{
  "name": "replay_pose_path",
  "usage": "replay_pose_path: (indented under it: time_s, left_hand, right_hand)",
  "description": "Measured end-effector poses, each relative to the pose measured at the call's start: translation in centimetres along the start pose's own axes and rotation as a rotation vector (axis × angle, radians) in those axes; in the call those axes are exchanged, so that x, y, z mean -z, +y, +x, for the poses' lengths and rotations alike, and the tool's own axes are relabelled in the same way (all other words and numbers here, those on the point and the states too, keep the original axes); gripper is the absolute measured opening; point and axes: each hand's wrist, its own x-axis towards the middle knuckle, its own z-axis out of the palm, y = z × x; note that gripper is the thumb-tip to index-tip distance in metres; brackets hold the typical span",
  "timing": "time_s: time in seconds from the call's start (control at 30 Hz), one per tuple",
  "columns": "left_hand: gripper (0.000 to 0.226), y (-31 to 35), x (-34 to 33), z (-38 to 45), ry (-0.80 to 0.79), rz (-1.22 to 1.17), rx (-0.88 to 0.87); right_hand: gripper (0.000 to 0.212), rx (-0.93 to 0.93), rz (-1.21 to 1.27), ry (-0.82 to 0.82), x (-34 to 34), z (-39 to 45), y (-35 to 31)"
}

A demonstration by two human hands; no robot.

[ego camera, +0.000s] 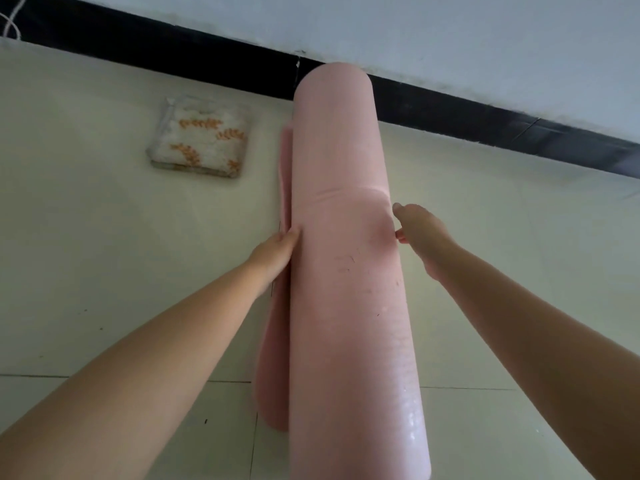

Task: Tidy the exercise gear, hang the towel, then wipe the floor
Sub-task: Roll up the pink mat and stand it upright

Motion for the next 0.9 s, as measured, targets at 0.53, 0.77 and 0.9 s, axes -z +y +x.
replay_pose_path:
  time_s: [0.53, 0.77, 0.9]
  left_hand:
    - [0.084, 3.6, -2.1, -3.2, 0.069, -0.212, 0.016]
    - [0.097, 8.5, -3.4, -7.9, 0.084, -0.136, -0.169]
    - [0.123, 13.2, -4.0, -10.4, 0.064, -0.186, -0.281]
  right_hand:
    - [0.039, -0.012, 0.259, -0.008, 2.8, 0.9, 2.3]
    - [0.046, 0.340, 0.296, -0.002, 9.1, -2.8, 0.5]
    - [0.056, 0.501, 0.282, -0.009, 12.7, -4.9, -1.3]
